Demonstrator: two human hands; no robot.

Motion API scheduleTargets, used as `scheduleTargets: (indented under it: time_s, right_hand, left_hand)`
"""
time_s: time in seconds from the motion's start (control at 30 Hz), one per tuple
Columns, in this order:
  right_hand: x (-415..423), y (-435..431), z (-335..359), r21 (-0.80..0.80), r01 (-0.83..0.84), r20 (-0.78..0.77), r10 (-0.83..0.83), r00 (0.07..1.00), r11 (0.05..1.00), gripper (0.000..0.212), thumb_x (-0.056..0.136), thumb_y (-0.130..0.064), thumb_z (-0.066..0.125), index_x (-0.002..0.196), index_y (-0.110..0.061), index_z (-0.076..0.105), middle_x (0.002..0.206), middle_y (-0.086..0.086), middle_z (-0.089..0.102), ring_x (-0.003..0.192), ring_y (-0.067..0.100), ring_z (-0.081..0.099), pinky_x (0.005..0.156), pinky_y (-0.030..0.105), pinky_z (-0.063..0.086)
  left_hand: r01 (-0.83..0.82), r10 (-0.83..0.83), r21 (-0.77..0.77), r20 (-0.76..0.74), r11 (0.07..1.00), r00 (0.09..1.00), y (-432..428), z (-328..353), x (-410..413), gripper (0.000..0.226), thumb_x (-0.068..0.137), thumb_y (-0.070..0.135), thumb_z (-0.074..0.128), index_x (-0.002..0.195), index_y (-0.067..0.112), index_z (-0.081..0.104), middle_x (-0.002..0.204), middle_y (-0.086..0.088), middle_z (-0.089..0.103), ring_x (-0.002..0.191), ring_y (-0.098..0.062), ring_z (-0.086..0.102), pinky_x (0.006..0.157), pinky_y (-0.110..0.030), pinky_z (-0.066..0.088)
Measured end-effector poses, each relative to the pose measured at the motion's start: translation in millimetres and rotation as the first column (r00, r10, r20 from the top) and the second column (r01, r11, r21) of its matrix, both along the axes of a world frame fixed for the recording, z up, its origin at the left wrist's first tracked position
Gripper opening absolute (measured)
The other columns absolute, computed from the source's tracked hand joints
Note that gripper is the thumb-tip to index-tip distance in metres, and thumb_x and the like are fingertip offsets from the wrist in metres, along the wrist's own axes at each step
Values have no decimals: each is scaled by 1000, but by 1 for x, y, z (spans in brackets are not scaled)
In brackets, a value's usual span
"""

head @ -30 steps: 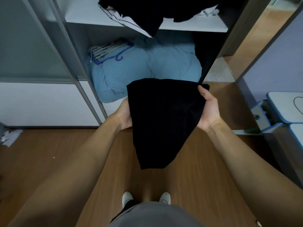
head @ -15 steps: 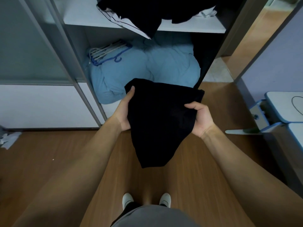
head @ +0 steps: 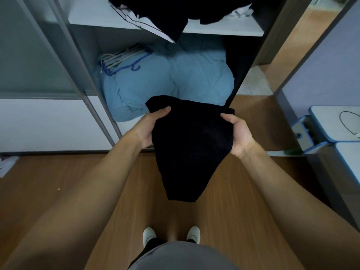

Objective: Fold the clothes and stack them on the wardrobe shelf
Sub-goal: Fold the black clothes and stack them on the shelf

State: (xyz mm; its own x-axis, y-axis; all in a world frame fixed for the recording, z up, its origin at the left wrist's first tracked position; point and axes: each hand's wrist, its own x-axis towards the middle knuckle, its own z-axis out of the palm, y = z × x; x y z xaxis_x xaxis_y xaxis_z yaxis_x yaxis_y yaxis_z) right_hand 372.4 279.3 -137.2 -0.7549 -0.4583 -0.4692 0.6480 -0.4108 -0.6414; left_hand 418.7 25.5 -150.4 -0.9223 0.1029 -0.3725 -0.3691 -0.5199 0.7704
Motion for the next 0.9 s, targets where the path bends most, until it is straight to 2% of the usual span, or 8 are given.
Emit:
scheduleTargets:
  time_s: [0.1, 0.17, 0.33, 0.5, 0.57, 0.67, 0.8, 0.9]
  right_hand:
    - [10, 0, -5, -115, 38, -14, -40, 999, 993, 49, 99, -39, 51, 138, -10, 55, 139, 15, 59, 128, 31, 57, 108, 45, 43]
    - [20, -3, -8, 11, -27, -97, 28, 995, 1000, 46, 95, -32, 60, 136, -10, 57, 137, 14, 61, 127, 30, 58, 109, 44, 44]
    - [19, -21, 8, 131, 61, -113, -46, 992, 990, 35, 97, -8, 56, 132, -4, 60, 125, 16, 68, 114, 30, 67, 98, 43, 54]
    - [17, -31, 18, -55, 60, 35, -58, 998, 997, 43, 98, -23, 49, 138, -10, 55, 133, 13, 63, 121, 31, 61, 107, 47, 44]
    - [21, -33, 17, 63, -26, -53, 29, 998, 998, 43, 98, -21, 51, 139, -8, 55, 132, 13, 62, 115, 29, 61, 100, 43, 47]
    - [23, -35, 13, 244, 0, -176, 44, 983, 970, 31, 95, -11, 60, 124, -4, 65, 123, 14, 68, 109, 30, 67, 91, 38, 56]
    - [16, -35, 13, 142, 93, -135, -74, 988, 986, 21, 94, -7, 62, 113, -3, 69, 115, 17, 72, 106, 31, 70, 91, 41, 58]
    - [14, -39, 16, 133, 64, -82, -54, 995, 989, 21, 95, -8, 60, 113, -2, 69, 109, 16, 74, 97, 28, 73, 85, 40, 60]
  left_hand:
    - [-133, 132, -68, -20, 989, 991, 7, 10, -6, 39, 93, 27, 69, 126, 7, 63, 110, -11, 74, 97, -24, 73, 73, -32, 59]
    - [-178, 181, -70, 25, 981, 983, 7, 14, -9, 36, 93, 26, 68, 123, 5, 65, 102, -11, 76, 88, -23, 74, 67, -31, 59]
    - [0, -1, 44, 21, 999, 1000, -9, 6, 11, 27, 88, 39, 69, 102, 17, 80, 109, -6, 75, 98, -20, 73, 78, -30, 58]
    - [-65, 69, -322, -1, 945, 998, -8, 11, 3, 23, 90, 19, 70, 111, 8, 71, 104, -13, 75, 88, -24, 73, 69, -29, 59]
    - [-104, 124, -417, 22, 903, 992, -9, 19, -6, 21, 92, 21, 69, 107, 7, 70, 100, -13, 75, 77, -20, 73, 63, -28, 58]
    - [4, 12, -261, 63, 965, 998, -15, 25, -4, 23, 92, 33, 67, 96, 13, 78, 97, -6, 75, 79, -16, 73, 66, -26, 59]
    - [39, -38, -48, 22, 998, 999, -20, 11, 13, 31, 92, 44, 63, 102, 20, 79, 109, -3, 75, 97, -17, 72, 79, -28, 58]
    - [7, 6, -115, 110, 993, 994, -17, 5, 17, 30, 92, 41, 62, 102, 18, 79, 108, -5, 75, 94, -18, 73, 75, -28, 59]
